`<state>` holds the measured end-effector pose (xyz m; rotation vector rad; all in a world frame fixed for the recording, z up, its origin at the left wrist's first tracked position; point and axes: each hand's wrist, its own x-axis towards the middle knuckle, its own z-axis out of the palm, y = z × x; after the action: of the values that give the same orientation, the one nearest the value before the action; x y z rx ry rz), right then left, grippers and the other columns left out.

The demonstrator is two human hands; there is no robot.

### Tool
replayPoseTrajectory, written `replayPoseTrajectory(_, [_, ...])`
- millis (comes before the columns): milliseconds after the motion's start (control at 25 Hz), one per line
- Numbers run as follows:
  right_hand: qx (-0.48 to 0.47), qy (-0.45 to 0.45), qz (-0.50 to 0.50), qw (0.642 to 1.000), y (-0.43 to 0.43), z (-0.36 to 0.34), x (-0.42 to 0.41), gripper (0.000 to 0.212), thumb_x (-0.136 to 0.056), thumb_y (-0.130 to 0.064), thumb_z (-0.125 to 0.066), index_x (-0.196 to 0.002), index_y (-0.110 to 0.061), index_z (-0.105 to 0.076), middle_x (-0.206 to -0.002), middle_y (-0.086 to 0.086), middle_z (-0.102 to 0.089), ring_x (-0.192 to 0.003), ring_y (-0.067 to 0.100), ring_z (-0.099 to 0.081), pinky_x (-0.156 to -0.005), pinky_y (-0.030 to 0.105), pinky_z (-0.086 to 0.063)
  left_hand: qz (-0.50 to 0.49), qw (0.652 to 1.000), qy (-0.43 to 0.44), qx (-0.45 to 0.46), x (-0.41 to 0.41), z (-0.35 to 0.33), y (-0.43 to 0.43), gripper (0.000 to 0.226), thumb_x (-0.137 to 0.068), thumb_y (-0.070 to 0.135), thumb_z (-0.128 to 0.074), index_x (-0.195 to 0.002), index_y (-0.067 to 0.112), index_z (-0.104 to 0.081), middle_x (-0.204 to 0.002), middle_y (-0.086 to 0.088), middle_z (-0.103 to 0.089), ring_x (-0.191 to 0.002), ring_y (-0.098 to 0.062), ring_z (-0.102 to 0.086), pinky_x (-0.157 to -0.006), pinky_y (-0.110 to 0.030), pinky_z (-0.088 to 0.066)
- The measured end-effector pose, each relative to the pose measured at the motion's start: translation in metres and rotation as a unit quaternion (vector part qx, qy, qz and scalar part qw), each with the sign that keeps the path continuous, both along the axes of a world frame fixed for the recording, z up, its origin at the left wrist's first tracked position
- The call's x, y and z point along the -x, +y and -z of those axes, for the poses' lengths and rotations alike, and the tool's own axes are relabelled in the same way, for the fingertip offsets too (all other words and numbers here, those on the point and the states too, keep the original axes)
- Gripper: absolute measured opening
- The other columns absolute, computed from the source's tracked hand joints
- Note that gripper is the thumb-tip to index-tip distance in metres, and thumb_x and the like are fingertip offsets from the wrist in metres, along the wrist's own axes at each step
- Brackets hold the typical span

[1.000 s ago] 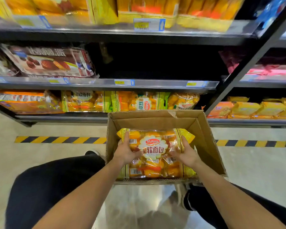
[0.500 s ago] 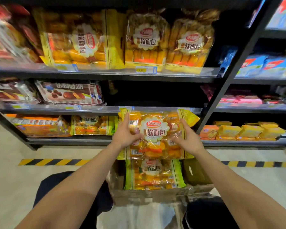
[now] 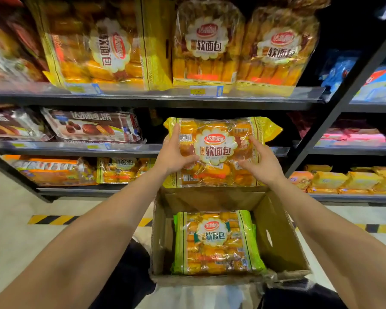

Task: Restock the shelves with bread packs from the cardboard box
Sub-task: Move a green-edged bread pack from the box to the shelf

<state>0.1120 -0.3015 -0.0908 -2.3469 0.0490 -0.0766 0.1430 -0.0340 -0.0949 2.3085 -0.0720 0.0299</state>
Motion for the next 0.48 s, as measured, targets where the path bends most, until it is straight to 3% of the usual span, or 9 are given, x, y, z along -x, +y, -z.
replayPoseTrajectory(200, [0.012, -0.002, -0.004, 1.000, -0.005, 0.014, -0.058, 0.095, -0.075, -0.039, -0.078, -0.151, -0.036, -0.022, -0.151, 0.009, -0.032, -0.139, 0.027, -0.031, -0.108, 0.041, -0.034, 0.001, 1.000, 0.005, -0.001, -0.052, 0.004, 0.001, 0.124, -0.065, 0.052, -0.081, -0.154, 0.025, 0.000, -0.158, -0.007, -0.017, -0.144, -0.026, -0.019, -0.114, -0.042, -0.023])
replayPoseTrajectory(280, [0.031, -0.020, -0.002, 0.999, -0.011, 0.015, -0.085, 0.096, -0.072, -0.044, -0.078, -0.150, -0.036, -0.022, -0.150, 0.009, -0.034, -0.140, 0.027, -0.030, -0.110, 0.043, -0.032, -0.001, 1.000, 0.006, -0.004, -0.073, 0.000, 0.000, 0.119, -0.064, 0.049, -0.083, -0.152, 0.018, -0.010, -0.156, -0.010, -0.022, -0.143, -0.027, -0.023, -0.113, -0.040, -0.025])
replayPoseTrajectory(400, [0.064, -0.060, 0.006, 0.996, -0.013, 0.010, -0.122, 0.090, -0.069, -0.051, -0.077, -0.145, -0.024, -0.037, -0.142, 0.012, -0.042, -0.135, 0.028, -0.036, -0.105, 0.036, -0.034, -0.015, 0.999, -0.008, -0.043, -0.106, -0.008, 0.001, 0.086, -0.061, 0.051, -0.084, -0.124, 0.009, -0.043, -0.122, -0.010, -0.046, -0.115, -0.024, -0.047, -0.090, -0.034, -0.042])
replayPoseTrajectory(480, [0.084, -0.082, 0.004, 0.993, -0.011, 0.011, -0.136, 0.079, -0.068, -0.048, -0.078, -0.132, -0.014, -0.049, -0.126, 0.014, -0.048, -0.121, 0.029, -0.045, -0.094, 0.030, -0.036, -0.013, 0.997, -0.017, -0.077, -0.123, -0.009, 0.003, 0.075, -0.060, 0.055, -0.083, -0.106, 0.004, -0.051, -0.104, -0.006, -0.051, -0.101, -0.021, -0.050, -0.075, -0.031, -0.042])
